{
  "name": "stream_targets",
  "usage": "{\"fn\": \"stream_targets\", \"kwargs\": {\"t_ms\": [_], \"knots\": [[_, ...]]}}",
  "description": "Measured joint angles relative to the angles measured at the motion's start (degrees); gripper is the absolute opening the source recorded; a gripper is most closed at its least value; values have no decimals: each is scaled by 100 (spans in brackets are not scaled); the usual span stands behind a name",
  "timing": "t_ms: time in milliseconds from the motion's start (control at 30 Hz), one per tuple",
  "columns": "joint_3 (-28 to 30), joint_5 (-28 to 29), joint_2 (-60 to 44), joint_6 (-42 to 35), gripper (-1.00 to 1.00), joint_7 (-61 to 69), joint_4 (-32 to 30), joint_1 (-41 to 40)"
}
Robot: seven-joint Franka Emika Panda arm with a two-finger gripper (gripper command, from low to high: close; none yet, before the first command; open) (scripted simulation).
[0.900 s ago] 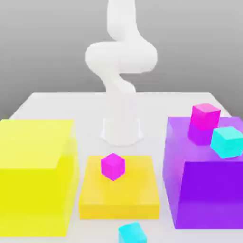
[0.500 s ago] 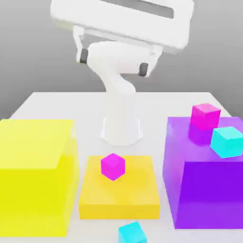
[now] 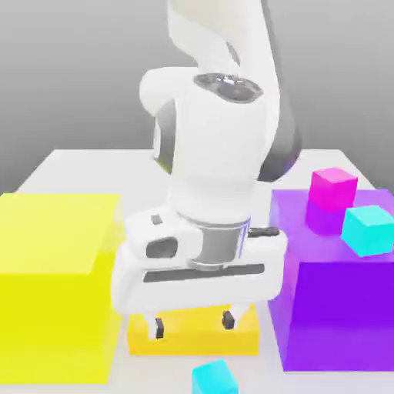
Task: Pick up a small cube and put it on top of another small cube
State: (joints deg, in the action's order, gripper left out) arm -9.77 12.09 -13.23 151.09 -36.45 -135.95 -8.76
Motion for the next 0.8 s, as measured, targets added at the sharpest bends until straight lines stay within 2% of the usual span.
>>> {"fn": "stream_targets", "kwargs": {"t_ms": [100,200,233,467,633,800], "knots": [[-177,-256,-495,312,0,322,-23,-115],[-11,-87,-1110,779,0,216,89,15],[70,-18,-1306,928,-100,167,128,82],[80,-6,-1343,955,-100,157,135,91],[-204,-326,-551,339,-100,463,-30,-91],[-214,-163,4,-559,-100,-455,248,323]]}}
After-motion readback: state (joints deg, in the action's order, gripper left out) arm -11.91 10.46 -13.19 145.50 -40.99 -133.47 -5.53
